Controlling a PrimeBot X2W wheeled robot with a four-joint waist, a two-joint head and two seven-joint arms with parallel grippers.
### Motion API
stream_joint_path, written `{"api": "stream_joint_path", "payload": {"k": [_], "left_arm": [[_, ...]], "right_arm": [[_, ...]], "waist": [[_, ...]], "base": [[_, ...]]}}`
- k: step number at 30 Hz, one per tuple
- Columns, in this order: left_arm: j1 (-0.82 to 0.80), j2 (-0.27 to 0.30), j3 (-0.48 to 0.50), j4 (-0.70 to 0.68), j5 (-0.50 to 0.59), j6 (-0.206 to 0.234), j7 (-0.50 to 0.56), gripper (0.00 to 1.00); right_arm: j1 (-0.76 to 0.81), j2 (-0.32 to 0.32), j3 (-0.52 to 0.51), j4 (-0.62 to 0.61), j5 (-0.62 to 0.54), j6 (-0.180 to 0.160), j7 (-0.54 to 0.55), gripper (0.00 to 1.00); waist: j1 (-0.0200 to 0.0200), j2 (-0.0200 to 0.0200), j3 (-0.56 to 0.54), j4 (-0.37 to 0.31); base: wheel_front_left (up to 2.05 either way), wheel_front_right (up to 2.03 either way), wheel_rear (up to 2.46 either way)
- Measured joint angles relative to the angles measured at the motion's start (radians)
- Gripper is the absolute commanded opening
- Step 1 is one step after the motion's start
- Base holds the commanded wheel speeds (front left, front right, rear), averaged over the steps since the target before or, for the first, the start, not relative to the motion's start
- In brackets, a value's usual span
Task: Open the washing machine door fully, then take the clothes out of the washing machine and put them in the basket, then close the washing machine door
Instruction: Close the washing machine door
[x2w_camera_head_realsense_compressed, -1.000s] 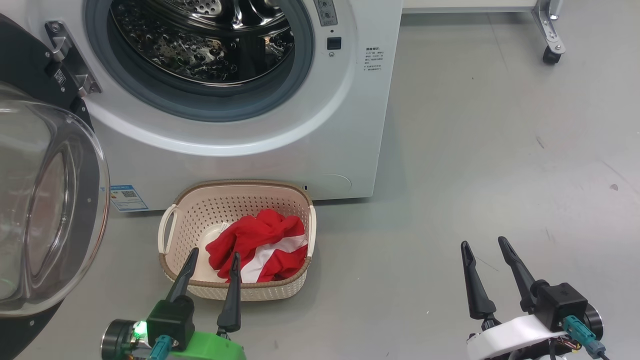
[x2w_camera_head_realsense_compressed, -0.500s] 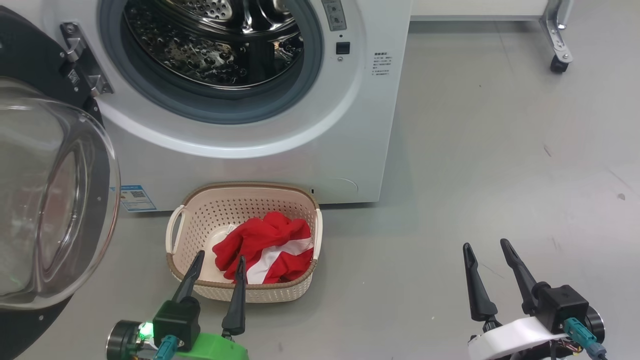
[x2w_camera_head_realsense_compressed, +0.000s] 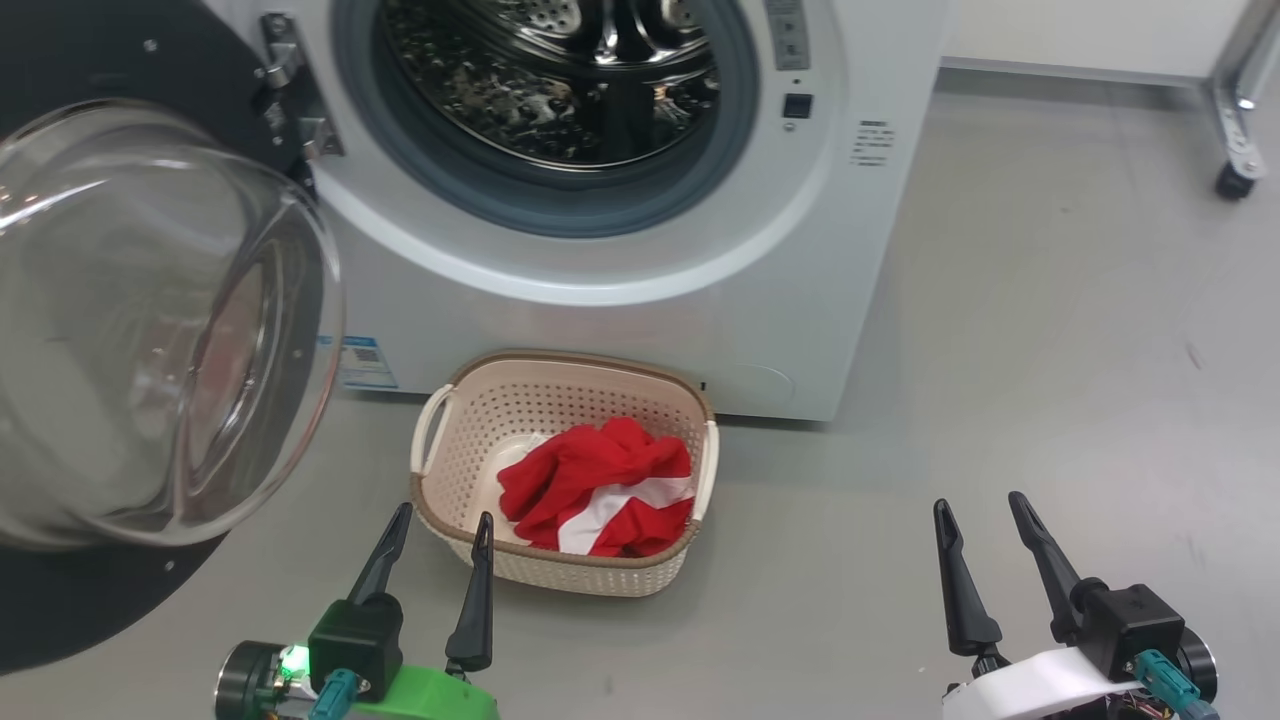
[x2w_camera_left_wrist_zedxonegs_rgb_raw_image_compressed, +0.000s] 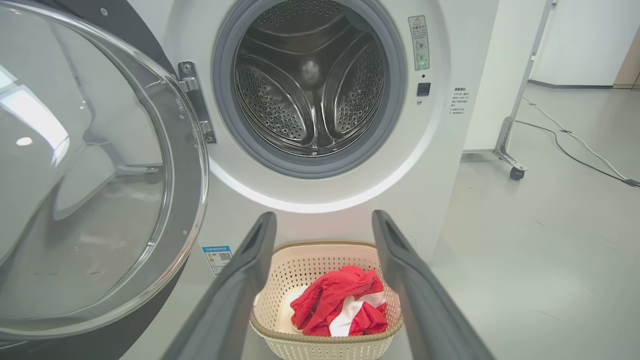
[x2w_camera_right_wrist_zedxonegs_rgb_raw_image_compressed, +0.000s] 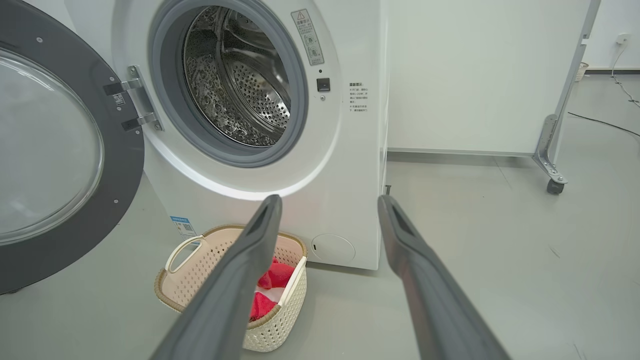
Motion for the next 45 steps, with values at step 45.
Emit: {"api": "stream_joint_path", "payload": {"k": [45], "left_arm": [[0.002,0.0,0.045,-0.033,-0.08,0.0,-0.036,1.0]], "right_arm": [[-0.083,-0.038,0.023,-0.007,-0.056,0.038,0.0,1.0]], "waist": [[0.0,0.0,0.105,0.337]], "base": [[0.0,0.0,0.0]]}}
